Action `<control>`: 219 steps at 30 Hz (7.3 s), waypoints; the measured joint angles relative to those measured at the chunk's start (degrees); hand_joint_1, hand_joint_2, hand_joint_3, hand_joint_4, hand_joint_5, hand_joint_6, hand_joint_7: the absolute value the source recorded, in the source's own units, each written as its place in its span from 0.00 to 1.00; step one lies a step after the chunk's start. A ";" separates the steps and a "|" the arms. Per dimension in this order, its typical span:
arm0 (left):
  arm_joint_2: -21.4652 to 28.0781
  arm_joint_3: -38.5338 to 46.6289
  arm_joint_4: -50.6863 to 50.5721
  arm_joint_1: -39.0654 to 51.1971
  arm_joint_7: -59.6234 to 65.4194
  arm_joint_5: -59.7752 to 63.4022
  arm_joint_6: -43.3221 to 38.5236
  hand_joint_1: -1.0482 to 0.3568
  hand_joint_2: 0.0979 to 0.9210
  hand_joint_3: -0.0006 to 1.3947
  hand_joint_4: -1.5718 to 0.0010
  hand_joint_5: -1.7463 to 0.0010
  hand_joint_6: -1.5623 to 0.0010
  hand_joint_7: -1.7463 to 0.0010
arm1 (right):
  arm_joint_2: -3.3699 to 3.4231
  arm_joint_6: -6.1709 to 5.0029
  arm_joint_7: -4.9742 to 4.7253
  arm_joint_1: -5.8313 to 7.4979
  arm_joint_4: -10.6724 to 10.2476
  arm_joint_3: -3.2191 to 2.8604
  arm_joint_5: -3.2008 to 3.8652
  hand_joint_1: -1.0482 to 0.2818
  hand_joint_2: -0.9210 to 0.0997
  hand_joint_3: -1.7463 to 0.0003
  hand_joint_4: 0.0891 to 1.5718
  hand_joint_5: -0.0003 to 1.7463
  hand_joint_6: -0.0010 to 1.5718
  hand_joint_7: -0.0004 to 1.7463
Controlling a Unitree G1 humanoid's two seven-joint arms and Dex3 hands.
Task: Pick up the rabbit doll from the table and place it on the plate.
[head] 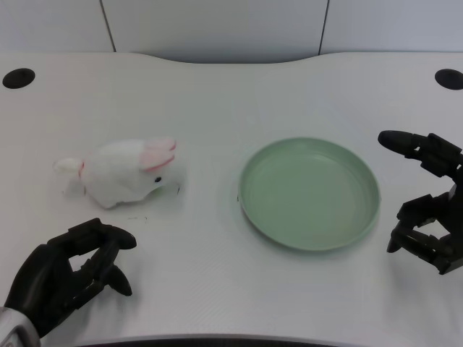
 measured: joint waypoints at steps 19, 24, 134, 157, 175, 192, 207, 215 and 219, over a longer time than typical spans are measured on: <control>0.01 -0.06 0.20 -0.45 -0.11 -0.32 -0.91 0.39 1.00 0.38 0.59 0.07 0.59 0.34 | 0.01 -2.25 0.91 -0.53 1.90 0.01 0.16 0.84 0.86 0.35 0.90 0.38 0.86 0.22; 0.45 -0.72 -1.31 -0.51 0.03 2.24 -6.03 0.37 1.00 0.37 0.61 0.04 0.58 0.33 | -0.02 -2.26 0.80 -0.64 1.87 0.16 0.01 0.81 0.86 0.35 0.89 0.38 0.86 0.21; 4.54 -42.03 56.45 -51.28 43.79 59.95 -13.47 0.55 0.97 0.00 0.57 0.17 0.58 0.36 | -0.78 -0.29 -0.56 2.60 -2.77 1.38 1.36 0.86 0.86 0.32 0.92 0.38 0.89 0.17; 3.66 -36.22 52.68 -56.68 35.51 53.55 -18.37 0.63 0.89 0.10 0.55 0.00 0.61 0.01 | -0.50 0.23 -2.18 2.74 -3.85 1.81 0.79 0.81 0.85 0.34 0.92 0.39 0.89 0.17; -9.89 -39.41 51.33 -60.28 36.31 55.50 -21.50 0.57 0.28 0.83 0.36 0.00 0.49 0.00 | 1.71 -2.24 -3.39 3.37 -5.17 3.46 -1.22 0.82 0.86 0.33 0.92 0.37 0.89 0.17; -19.43 -42.60 55.78 -60.99 38.06 56.96 -19.09 0.51 0.26 0.79 0.36 0.00 0.50 0.00 | 3.49 -1.30 -4.37 5.25 -8.43 4.18 -1.32 0.79 0.89 0.31 0.91 0.39 0.90 0.17; -18.65 -45.64 57.03 -60.99 32.89 58.95 -16.34 0.13 0.91 0.00 1.00 0.76 0.95 0.80 | 3.64 -1.44 -4.76 6.64 -10.06 4.28 -1.33 0.81 0.92 0.29 0.92 0.40 0.91 0.18; -18.26 -45.79 57.00 -60.99 31.17 59.25 -15.89 0.07 0.94 0.00 1.00 1.00 1.00 0.91 | 3.64 -2.58 -3.11 6.63 -5.97 4.07 -0.87 0.78 0.86 0.35 0.94 0.38 0.91 0.17; -17.02 -44.26 56.16 -60.71 31.21 57.78 -17.79 0.05 0.97 0.01 1.00 1.00 1.00 0.99 | 3.62 -2.78 -2.93 6.26 -5.41 4.05 -0.87 0.82 0.85 0.34 0.94 0.38 0.90 0.17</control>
